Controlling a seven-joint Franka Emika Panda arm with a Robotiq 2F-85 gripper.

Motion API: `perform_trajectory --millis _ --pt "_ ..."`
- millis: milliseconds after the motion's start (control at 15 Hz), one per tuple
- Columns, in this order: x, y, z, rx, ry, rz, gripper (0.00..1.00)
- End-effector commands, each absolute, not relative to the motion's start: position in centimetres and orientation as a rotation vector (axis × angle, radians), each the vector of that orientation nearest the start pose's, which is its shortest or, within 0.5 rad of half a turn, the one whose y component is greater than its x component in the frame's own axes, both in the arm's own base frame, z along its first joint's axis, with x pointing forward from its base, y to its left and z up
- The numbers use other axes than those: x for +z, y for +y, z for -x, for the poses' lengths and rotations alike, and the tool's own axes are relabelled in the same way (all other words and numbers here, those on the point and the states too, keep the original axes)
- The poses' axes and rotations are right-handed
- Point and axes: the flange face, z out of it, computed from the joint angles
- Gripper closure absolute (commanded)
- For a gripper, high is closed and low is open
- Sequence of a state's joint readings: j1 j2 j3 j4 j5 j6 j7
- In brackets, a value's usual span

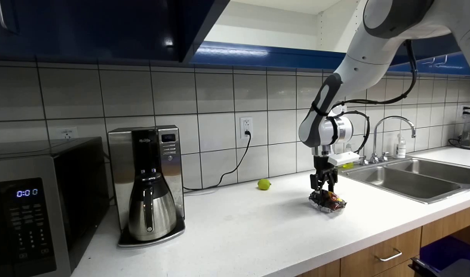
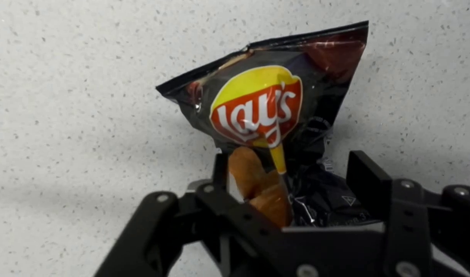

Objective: Pick up the packet on the counter and put it inside the cupboard

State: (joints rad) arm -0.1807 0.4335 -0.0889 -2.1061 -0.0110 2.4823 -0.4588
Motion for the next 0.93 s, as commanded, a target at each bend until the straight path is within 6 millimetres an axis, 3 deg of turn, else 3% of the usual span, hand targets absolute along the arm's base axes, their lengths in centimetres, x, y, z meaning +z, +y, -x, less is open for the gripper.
perform_trajectory --millis 0,333,467,867 --pt "20.5 -15.8 -55.7 0.112 -0.37 3.122 0.5" --pt "19.7 -15.8 -55.5 0.132 -0.382 3.117 0.89" --pt "19.4 -15.8 -55.4 0.139 -0.388 3.115 1.0" --pt "19.9 -15.8 -55.5 0.13 -0.386 3.125 1.0"
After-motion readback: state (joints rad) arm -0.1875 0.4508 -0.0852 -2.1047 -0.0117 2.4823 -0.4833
